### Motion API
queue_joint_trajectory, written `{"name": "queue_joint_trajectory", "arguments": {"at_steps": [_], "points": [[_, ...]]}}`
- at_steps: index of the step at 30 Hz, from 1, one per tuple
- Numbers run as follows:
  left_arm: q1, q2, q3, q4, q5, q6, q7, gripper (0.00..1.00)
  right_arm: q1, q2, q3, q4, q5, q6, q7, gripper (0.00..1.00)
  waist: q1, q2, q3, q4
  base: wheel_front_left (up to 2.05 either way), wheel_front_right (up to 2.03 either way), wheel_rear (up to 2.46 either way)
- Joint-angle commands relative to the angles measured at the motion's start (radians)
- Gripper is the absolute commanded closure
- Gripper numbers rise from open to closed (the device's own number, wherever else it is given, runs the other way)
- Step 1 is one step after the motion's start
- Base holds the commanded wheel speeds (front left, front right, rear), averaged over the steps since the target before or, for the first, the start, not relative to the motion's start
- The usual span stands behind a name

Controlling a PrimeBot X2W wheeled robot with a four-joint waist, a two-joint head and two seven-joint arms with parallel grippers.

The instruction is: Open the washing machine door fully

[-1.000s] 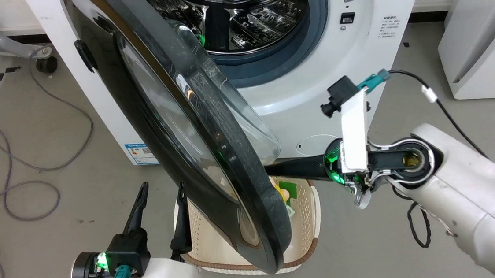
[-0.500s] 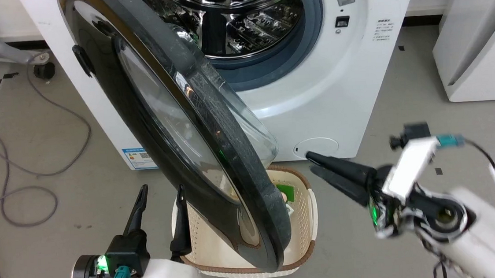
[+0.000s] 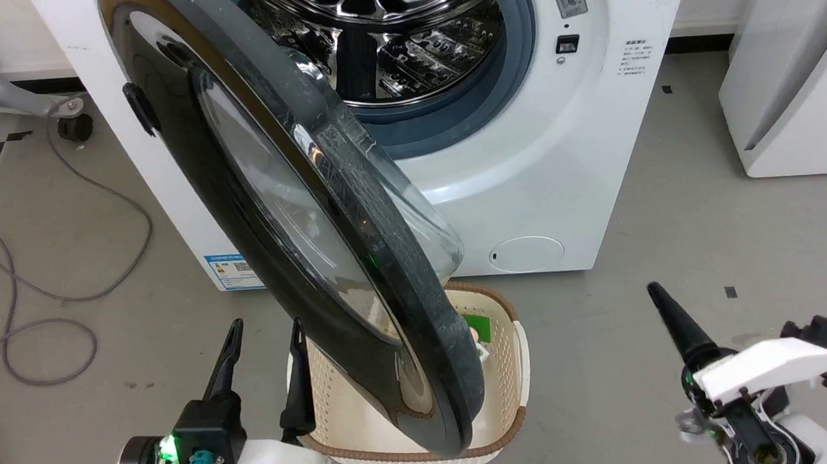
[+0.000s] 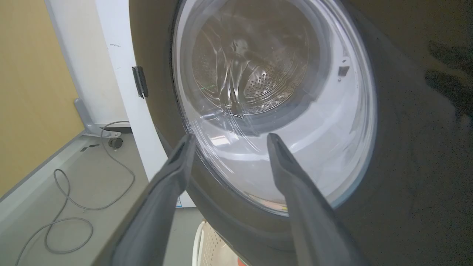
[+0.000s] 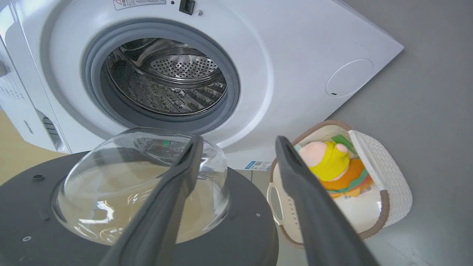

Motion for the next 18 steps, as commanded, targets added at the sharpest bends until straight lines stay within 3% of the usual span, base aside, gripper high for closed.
{"name": "queue_joint_trajectory", "arguments": {"at_steps": [1, 3, 7, 12, 16, 18], "points": [[0.011, 0.001, 0.005, 0.002, -0.007, 0.001, -0.006, 0.00, 0.015, 0.001, -0.006, 0.019, -0.050, 0.001, -0.026, 0.00, 0.0001, 0.0000, -0.001, 0.001, 0.00, 0.00, 0.00], [0.013, 0.001, 0.007, 0.004, -0.006, 0.001, -0.006, 0.00, 0.017, 0.001, -0.036, 0.060, -0.162, 0.001, -0.044, 0.00, 0.0001, 0.0000, -0.003, 0.000, 0.00, 0.00, 0.00], [0.018, 0.001, 0.013, 0.005, -0.006, 0.002, -0.006, 0.00, 0.044, 0.052, -0.319, 0.084, -0.502, 0.001, -0.046, 0.00, 0.0001, 0.0000, -0.007, -0.003, 0.00, 0.00, 0.00], [0.021, 0.001, 0.016, 0.008, -0.004, 0.000, -0.006, 0.00, 0.159, 0.194, -0.637, -0.095, -0.982, 0.001, -0.046, 0.00, 0.0001, 0.0000, -0.010, -0.002, 0.00, 0.00, 0.00], [0.018, 0.001, 0.018, 0.012, 0.001, -0.003, -0.006, 0.00, 0.234, 0.279, -0.763, -0.289, -1.285, 0.001, -0.046, 0.00, 0.0001, 0.0000, -0.012, -0.002, 0.00, 0.00, 0.00], [0.017, 0.001, 0.019, 0.015, 0.003, -0.005, -0.006, 0.00, 0.262, 0.299, -0.789, -0.371, -1.384, 0.001, -0.046, 0.00, 0.0001, 0.0000, -0.015, -0.002, 0.00, 0.00, 0.00]]}}
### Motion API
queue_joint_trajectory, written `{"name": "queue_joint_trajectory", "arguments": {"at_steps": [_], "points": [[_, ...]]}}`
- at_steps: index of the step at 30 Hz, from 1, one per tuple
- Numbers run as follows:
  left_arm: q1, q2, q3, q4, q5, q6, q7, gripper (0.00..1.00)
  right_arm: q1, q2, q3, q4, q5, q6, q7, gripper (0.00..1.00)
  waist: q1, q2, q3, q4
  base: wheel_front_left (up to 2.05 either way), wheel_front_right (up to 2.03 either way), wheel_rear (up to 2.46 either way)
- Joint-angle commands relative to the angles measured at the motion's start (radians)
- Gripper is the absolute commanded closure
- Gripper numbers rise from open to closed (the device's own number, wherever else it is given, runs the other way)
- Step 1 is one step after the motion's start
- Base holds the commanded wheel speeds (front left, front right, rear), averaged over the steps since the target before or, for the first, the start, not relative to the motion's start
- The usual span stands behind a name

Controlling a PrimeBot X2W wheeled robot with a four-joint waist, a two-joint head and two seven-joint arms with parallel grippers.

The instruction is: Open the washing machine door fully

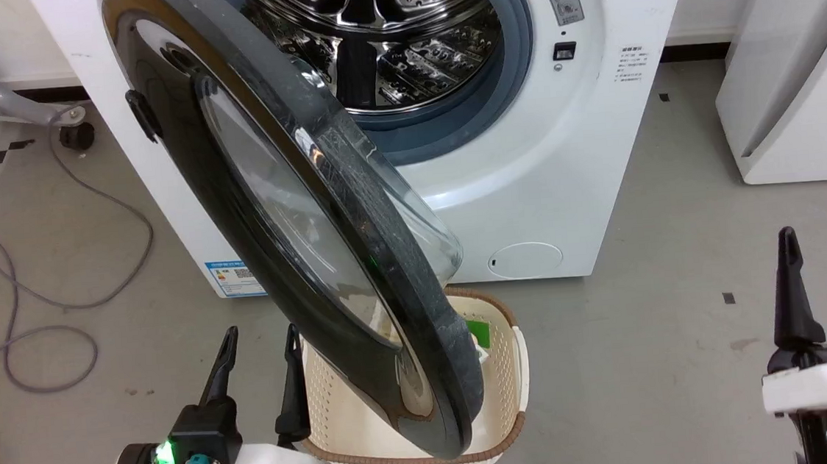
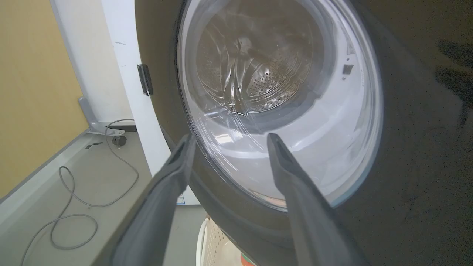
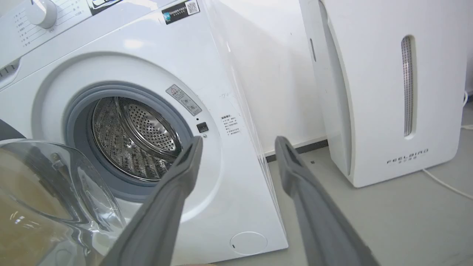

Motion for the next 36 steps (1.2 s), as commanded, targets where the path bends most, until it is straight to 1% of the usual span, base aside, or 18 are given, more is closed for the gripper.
{"name": "queue_joint_trajectory", "arguments": {"at_steps": [1, 3, 6, 8, 11, 15, 24, 25, 26, 27, 36], "points": [[0.010, 0.001, 0.004, 0.003, 0.002, -0.003, -0.006, 0.00, 0.032, 0.010, -0.005, -0.047, -0.061, 0.001, -0.004, 0.00, 0.0000, 0.0000, -0.003, 0.000, 0.00, 0.00, 0.00], [0.011, 0.001, 0.006, 0.005, 0.004, -0.003, -0.006, 0.00, 0.056, 0.016, 0.003, -0.102, -0.140, 0.001, -0.004, 0.00, 0.0000, 0.0000, -0.007, -0.001, 0.00, 0.00, 0.00], [0.013, 0.001, 0.008, 0.008, 0.006, -0.005, -0.006, 0.00, 0.097, 0.019, 0.041, -0.158, -0.254, 0.001, -0.004, 0.00, 0.0000, 0.0000, -0.011, -0.003, 0.00, 0.00, 0.00], [0.014, 0.001, 0.009, 0.010, 0.007, -0.006, -0.006, 0.00, 0.123, 0.019, 0.066, -0.180, -0.291, 0.001, -0.004, 0.00, 0.0000, 0.0000, -0.014, -0.004, 0.00, 0.00, 0.00], [0.017, 0.001, 0.009, 0.013, 0.008, -0.007, -0.006, 0.00, 0.164, 0.020, 0.107, -0.175, -0.303, 0.001, -0.004, 0.00, 0.0000, 0.0000, -0.018, -0.005, 0.00, 0.00, 0.00], [0.020, 0.001, 0.007, 0.017, 0.006, -0.006, -0.006, 0.00, 0.203, 0.020, 0.126, -0.133, -0.297, 0.001, -0.004, 0.00, 0.0000, 0.0000, -0.021, -0.006, 0.00, 0.00, 0.00], [0.022, 0.001, 0.009, 0.034, 0.007, -0.009, -0.006, 0.00, 0.185, 0.020, 0.158, -0.050, -0.270, 0.001, -0.004, 0.00, 0.0000, 0.0000, -0.017, -0.018, 0.00, 0.00, 0.00], [0.022, 0.001, 0.009, 0.037, 0.006, -0.010, -0.006, 0.06, 0.181, 0.020, 0.162, -0.046, -0.267, 0.001, -0.004, 0.00, 0.0000, 0.0000, -0.017, -0.019, 0.00, 0.00, 0.00], [0.022, 0.001, 0.008, 0.040, 0.006, -0.011, -0.006, 0.86, 0.179, 0.020, 0.166, -0.043, -0.266, 0.001, -0.004, 0.00, 0.0000, 0.0000, -0.018, -0.019, 0.00, 0.00, 0.00], [0.021, 0.001, 0.008, 0.043, 0.005, -0.012, -0.006, 1.00, 0.176, 0.020, 0.170, -0.040, -0.265, 0.001, -0.004, 0.00, 0.0000, 0.0000, -0.019, -0.019, 0.00, 0.00, 0.00], [0.024, 0.001, 0.003, 0.054, -0.006, -0.011, -0.006, 1.00, 0.174, 0.020, 0.183, -0.027, -0.268, 0.001, -0.004, 0.00, 0.0000, 0.0000, -0.027, -0.015, 0.00, 0.00, 0.00]]}}
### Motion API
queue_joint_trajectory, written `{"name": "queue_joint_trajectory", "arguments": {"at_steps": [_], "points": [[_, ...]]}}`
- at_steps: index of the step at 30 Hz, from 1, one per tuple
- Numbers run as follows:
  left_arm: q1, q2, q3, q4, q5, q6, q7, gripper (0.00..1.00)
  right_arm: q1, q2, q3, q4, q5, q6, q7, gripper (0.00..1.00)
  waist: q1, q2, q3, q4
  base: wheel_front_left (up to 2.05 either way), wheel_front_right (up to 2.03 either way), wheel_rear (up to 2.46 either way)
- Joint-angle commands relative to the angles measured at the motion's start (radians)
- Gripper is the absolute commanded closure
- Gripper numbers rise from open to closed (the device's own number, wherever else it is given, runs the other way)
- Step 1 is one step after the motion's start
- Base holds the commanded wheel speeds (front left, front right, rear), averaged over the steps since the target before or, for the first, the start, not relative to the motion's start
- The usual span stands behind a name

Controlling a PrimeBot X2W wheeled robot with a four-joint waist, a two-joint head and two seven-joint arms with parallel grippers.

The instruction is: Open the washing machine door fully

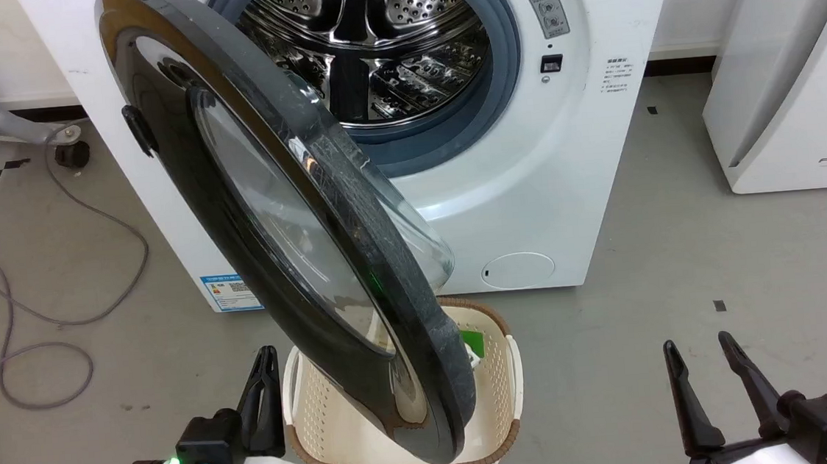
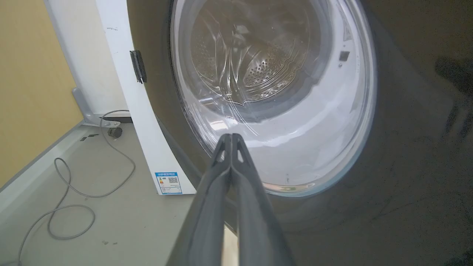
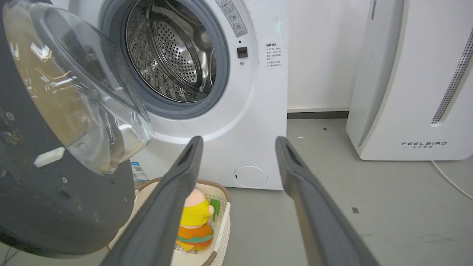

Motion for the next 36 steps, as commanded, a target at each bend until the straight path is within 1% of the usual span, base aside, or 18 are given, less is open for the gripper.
{"name": "queue_joint_trajectory", "arguments": {"at_steps": [1, 5, 9, 13, 18, 23, 25, 29, 33, 34, 36], "points": [[0.009, 0.001, 0.002, 0.002, -0.007, -0.003, -0.006, 1.00, -0.012, 0.004, 0.002, 0.002, 0.003, 0.001, -0.004, 0.00, 0.0000, 0.0000, 0.000, 0.000, 0.00, 0.00, 0.00], [0.001, 0.001, 0.007, -0.018, -0.007, 0.000, -0.006, 1.00, -0.014, 0.004, 0.002, 0.003, 0.001, 0.001, -0.004, 0.00, 0.0000, 0.0000, 0.003, 0.001, 0.00, 0.00, 0.00], [-0.016, 0.005, 0.013, -0.091, 0.007, 0.007, -0.006, 1.00, -0.014, 0.004, 0.002, 0.003, 0.005, 0.001, -0.004, 0.00, 0.0000, 0.0000, 0.006, 0.004, 0.00, 0.00, 0.00], [-0.037, 0.014, 0.020, -0.216, 0.032, 0.018, -0.006, 1.00, -0.014, 0.004, -0.002, 0.003, 0.007, 0.001, -0.004, 0.00, 0.0000, 0.0000, 0.006, 0.007, 0.00, 0.00, 0.00], [-0.071, 0.021, 0.025, -0.405, 0.061, 0.036, -0.006, 1.00, -0.015, 0.004, -0.005, 0.005, 0.008, 0.001, -0.004, 0.00, 0.0000, 0.0000, 0.003, 0.009, 0.00, 0.00, 0.00], [-0.110, 0.023, 0.006, -0.586, 0.085, 0.044, -0.006, 1.00, -0.016, 0.004, -0.006, 0.008, 0.011, 0.001, -0.004, 0.00, 0.0000, 0.0000, 0.001, 0.011, 0.00, 0.00, 0.00], [-0.131, 0.025, -0.014, -0.645, 0.090, 0.035, -0.006, 1.00, -0.018, 0.004, -0.008, 0.009, 0.012, 0.001, -0.004, 0.00, 0.0000, 0.0000, 0.002, 0.012, 0.00, 0.00, 0.00], [-0.168, 0.024, -0.082, -0.722, 0.086, 0.002, -0.006, 1.00, -0.022, 0.004, -0.008, 0.013, 0.015, 0.001, -0.004, 0.00, 0.0000, 0.0000, 0.002, 0.012, 0.00, 0.00, 0.00], [-0.187, 0.018, -0.182, -0.747, 0.069, -0.033, -0.006, 1.00, -0.021, 0.004, -0.008, 0.025, 0.023, 0.001, -0.004, 0.00, 0.0000, 0.0000, -0.004, 0.008, 0.00, 0.00, 0.00], [-0.187, 0.018, -0.182, -0.747, 0.069, -0.033, -0.006, 1.00, -0.021, 0.004, -0.008, 0.025, 0.023, 0.001, -0.004, 0.00, 0.0000, 0.0000, -0.004, 0.008, 0.00, 0.00, 0.00], [-0.188, 0.015, -0.236, -0.743, 0.060, -0.048, -0.006, 1.00, -0.019, 0.004, -0.013, 0.032, 0.026, 0.001, -0.004, 0.00, 0.0000, 0.0000, -0.008, 0.006, 0.00, 0.00, 0.00]]}}
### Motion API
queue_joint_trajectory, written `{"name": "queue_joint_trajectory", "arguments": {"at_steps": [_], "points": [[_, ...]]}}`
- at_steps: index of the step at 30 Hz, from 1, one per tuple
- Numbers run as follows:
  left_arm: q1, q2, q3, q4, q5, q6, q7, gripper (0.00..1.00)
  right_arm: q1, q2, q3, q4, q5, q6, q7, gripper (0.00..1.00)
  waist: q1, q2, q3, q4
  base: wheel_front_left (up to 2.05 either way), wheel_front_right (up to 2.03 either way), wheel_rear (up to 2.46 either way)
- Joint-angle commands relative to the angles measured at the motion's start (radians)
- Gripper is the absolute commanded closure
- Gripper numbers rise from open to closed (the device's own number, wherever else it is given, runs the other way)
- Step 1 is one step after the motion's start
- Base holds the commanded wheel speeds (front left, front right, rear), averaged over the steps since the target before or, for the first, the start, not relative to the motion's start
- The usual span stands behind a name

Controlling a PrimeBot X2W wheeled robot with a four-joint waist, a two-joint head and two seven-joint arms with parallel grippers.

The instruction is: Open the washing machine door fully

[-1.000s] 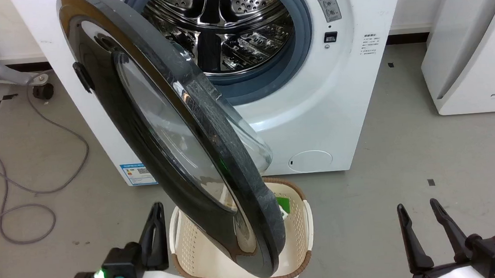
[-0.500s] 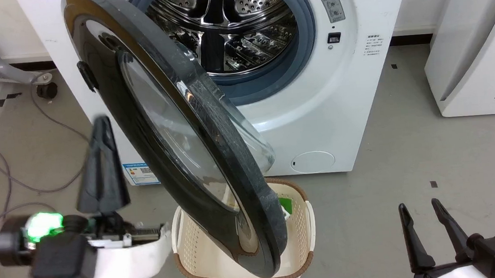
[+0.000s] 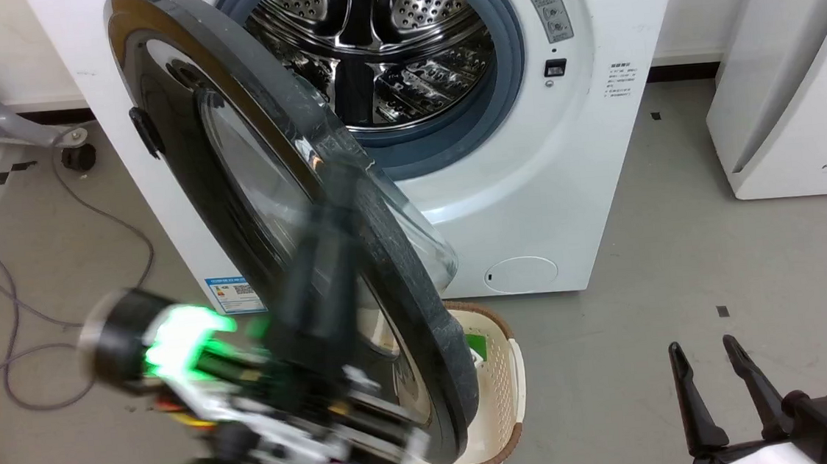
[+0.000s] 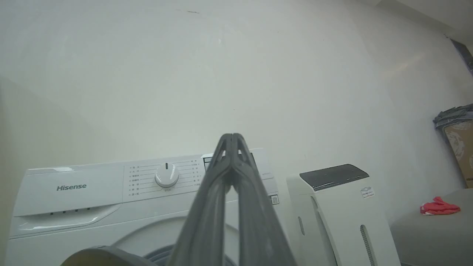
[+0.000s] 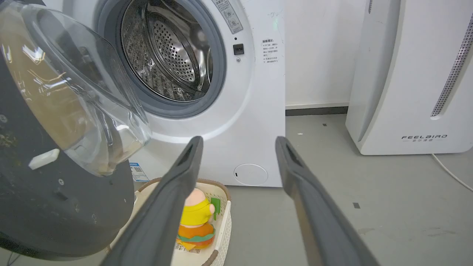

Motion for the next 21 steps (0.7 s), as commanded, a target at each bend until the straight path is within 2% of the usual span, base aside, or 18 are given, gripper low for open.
{"name": "queue_joint_trajectory", "arguments": {"at_steps": [1, 6, 13, 17, 21], "points": [[-0.011, -0.005, -0.032, 0.006, -0.016, -0.010, -0.004, 1.00, -0.009, 0.004, -0.004, 0.004, 0.004, 0.001, -0.004, 0.00, 0.0000, 0.0000, -0.003, -0.002, 0.00, 0.00, 0.00], [0.023, -0.010, -0.176, 0.080, -0.068, -0.045, 0.013, 1.00, -0.004, 0.004, -0.010, 0.017, 0.002, 0.001, -0.004, 0.00, 0.0000, 0.0000, -0.010, -0.002, 0.00, 0.00, 0.00], [0.087, -0.011, -0.366, 0.222, -0.158, -0.079, 0.123, 1.00, -0.011, 0.004, -0.026, 0.026, 0.015, 0.001, -0.004, 0.00, 0.0000, 0.0000, -0.002, 0.002, 0.00, 0.00, 0.00], [0.118, 0.003, -0.426, 0.304, -0.191, -0.084, 0.209, 1.00, -0.013, 0.004, -0.028, 0.032, 0.018, 0.001, -0.004, 0.00, 0.0000, 0.0000, 0.002, 0.006, 0.00, 0.00, 0.00], [0.119, 0.012, -0.444, 0.395, -0.196, -0.084, 0.254, 1.00, -0.019, 0.004, -0.027, 0.037, 0.025, 0.001, -0.004, 0.00, 0.0000, 0.0000, 0.007, 0.005, 0.00, 0.00, 0.00]]}}
